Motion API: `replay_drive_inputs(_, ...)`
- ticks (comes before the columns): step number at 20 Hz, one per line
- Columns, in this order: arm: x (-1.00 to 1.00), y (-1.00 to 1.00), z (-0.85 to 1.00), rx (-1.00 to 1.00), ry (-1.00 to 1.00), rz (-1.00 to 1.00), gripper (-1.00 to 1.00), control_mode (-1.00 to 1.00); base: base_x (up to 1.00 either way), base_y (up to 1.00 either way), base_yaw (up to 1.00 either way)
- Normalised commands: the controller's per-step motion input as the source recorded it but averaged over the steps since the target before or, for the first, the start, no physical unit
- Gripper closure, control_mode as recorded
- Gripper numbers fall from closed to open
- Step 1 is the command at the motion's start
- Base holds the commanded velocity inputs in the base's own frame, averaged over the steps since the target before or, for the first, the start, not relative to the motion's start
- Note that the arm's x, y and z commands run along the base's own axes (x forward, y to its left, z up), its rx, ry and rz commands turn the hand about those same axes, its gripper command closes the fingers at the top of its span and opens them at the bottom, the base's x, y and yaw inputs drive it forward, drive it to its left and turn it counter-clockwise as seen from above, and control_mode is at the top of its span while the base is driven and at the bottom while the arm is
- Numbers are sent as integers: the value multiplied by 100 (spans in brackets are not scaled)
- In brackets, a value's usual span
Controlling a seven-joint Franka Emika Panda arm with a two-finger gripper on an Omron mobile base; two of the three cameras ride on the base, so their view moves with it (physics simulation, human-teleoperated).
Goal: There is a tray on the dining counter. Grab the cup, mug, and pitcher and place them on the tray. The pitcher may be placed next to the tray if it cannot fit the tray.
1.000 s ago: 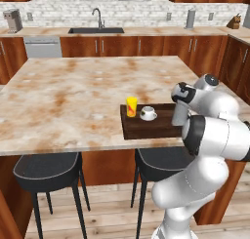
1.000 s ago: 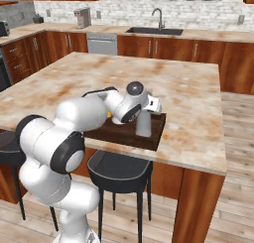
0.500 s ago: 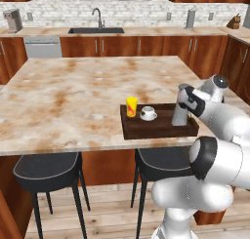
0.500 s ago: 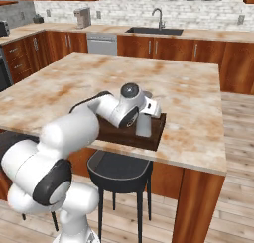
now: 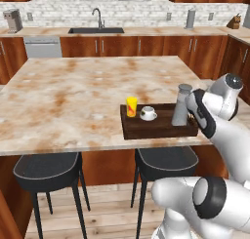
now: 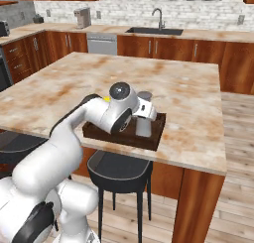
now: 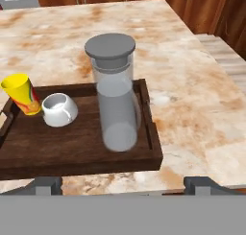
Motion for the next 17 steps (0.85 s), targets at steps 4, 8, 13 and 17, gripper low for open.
replay_drive_inputs(4, -52, 49, 31, 0, 0, 0, -100, -100, 0, 0, 0)
replay_drive_inputs(8, -48, 47, 36, 0, 0, 0, -100, -100, 0, 0, 0)
replay_drive_inputs(13, -56, 33, 33, -1, 0, 0, -100, -100, 0, 0, 0)
replay_drive_inputs(17, -67, 24, 28, -1, 0, 0, -100, -100, 0, 0, 0)
